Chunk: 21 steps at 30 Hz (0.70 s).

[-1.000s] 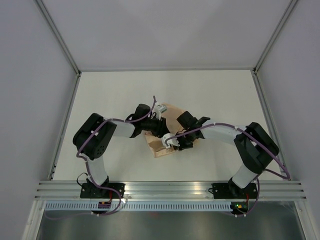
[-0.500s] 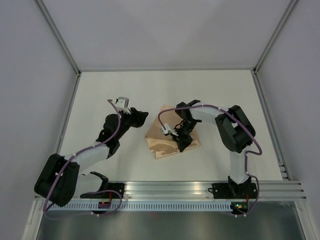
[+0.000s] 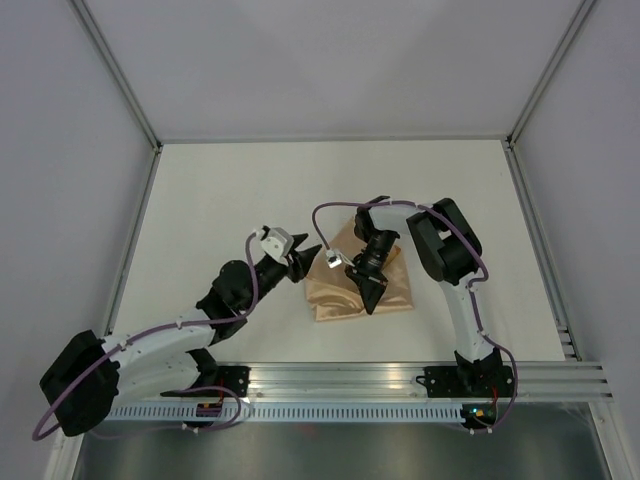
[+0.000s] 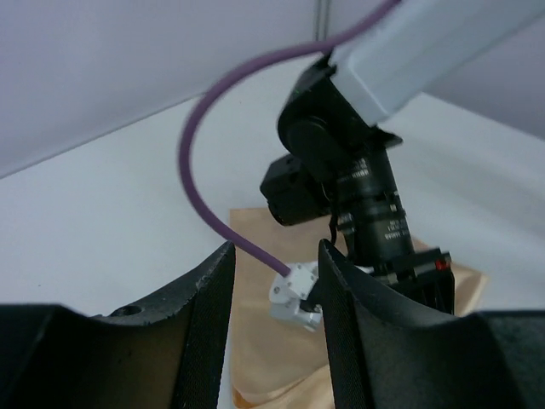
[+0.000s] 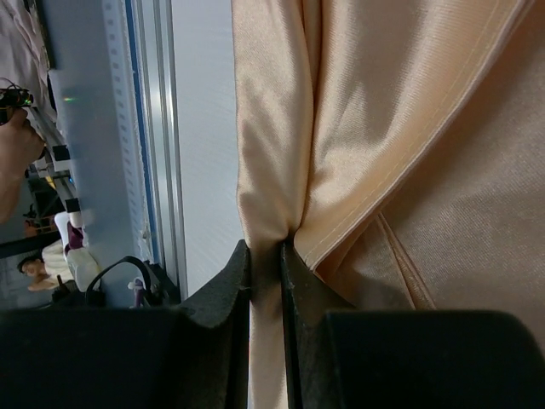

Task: Fold the napkin, place the utensils inside, and roll it up
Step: Roll the napkin with the utensil

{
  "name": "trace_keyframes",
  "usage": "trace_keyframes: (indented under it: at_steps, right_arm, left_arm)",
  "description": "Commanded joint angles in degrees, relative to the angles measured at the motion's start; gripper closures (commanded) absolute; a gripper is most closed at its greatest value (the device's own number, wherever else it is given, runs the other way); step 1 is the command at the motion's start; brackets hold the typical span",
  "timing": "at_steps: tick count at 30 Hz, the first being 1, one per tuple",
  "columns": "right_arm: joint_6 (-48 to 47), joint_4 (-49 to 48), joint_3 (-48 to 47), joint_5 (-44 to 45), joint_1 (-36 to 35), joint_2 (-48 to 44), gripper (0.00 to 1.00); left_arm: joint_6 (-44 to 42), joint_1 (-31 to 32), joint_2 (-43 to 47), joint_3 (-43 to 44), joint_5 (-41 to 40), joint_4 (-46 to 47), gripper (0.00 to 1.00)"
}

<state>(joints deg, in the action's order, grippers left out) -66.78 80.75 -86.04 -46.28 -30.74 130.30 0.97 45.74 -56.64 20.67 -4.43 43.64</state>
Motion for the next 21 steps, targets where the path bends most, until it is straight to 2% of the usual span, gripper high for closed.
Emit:
trace_keyframes:
  at_steps: [1, 5, 9, 12, 21]
  right_arm:
    - [-0.19, -6.22, -0.71, 5.06, -0.02, 3.03, 1.0]
    - [0.95, -6.83, -0.88, 4.71, 0.24, 3.12, 1.0]
    - [2.1, -7.71, -0.97, 4.71, 0.42, 3.2, 1.0]
    - [2.62, -7.98, -1.15, 4.71, 0.51, 3.29, 1.0]
    - [3.68, -8.42, -1.41, 4.62, 0.68, 3.56, 1.0]
  left_arm:
    - [-12.13, 5.66, -3.02, 2.71, -1.73, -6.89, 0.5]
    - [-15.82, 10.68, -9.17, 5.17, 0.64, -11.9, 0.5]
    - [-19.42, 15.95, -19.0, 10.16, 2.75, -16.91, 0.48]
    - [-20.74, 17.98, -24.81, 13.16, 5.82, -19.11, 0.47]
    - [-23.03, 21.06, -33.7, 17.83, 10.04, -22.28, 0.46]
